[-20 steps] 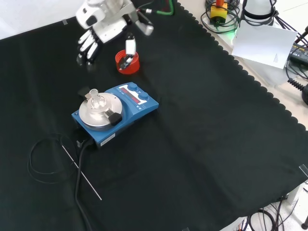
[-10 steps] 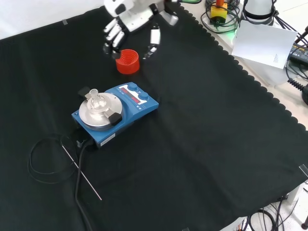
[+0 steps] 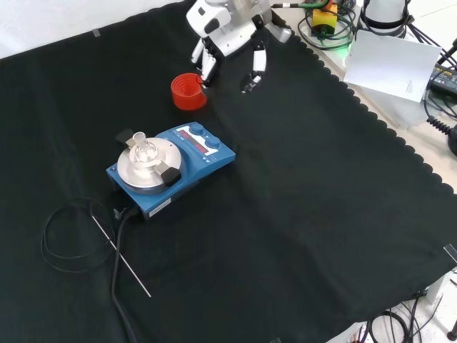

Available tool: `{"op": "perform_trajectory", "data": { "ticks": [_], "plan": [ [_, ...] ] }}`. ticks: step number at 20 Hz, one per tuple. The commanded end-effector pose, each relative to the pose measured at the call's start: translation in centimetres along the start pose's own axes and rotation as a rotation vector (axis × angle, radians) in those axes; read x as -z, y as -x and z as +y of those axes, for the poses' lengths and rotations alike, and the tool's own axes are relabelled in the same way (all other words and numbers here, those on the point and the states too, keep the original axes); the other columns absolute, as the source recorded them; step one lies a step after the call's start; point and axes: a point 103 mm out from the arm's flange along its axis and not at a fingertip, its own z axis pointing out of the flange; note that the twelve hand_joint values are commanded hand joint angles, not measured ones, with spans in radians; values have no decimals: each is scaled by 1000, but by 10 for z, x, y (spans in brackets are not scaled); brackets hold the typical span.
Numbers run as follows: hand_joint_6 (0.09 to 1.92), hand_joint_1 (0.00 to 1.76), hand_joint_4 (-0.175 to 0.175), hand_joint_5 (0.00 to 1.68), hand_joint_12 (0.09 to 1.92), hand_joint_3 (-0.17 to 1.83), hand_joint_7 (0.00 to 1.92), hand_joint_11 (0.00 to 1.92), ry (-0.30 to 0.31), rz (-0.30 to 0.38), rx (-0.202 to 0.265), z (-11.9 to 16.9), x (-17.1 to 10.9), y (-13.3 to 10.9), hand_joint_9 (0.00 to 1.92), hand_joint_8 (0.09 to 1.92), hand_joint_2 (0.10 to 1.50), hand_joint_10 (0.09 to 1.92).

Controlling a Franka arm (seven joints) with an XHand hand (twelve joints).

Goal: Turn on the heater.

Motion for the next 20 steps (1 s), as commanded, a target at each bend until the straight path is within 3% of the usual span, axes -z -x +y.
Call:
{"op": "perform_trajectory", "data": {
  "ticks": [1,3,6,8,14,20],
  "plan": [
    [614,975,-52,634,1182,703,1068,773,-55,-19,16,-4,-23,-5,1216,853,611,631],
    [618,1003,-82,655,1051,692,1197,980,-75,-28,16,-4,-32,-3,1357,975,627,718],
    [616,1069,-139,694,909,668,1361,1348,-115,-37,14,-2,-43,1,1499,1301,669,1121],
    [620,1112,-153,714,925,673,1414,1462,-143,-39,15,0,-49,3,1542,1451,703,1318],
    [820,1375,-107,523,1301,883,1515,1224,-214,-53,36,4,-62,3,1600,1644,720,1532],
    [828,1427,-60,334,1390,997,1561,1186,-248,-37,50,5,-72,5,1618,1636,685,1555]
  ]
}}
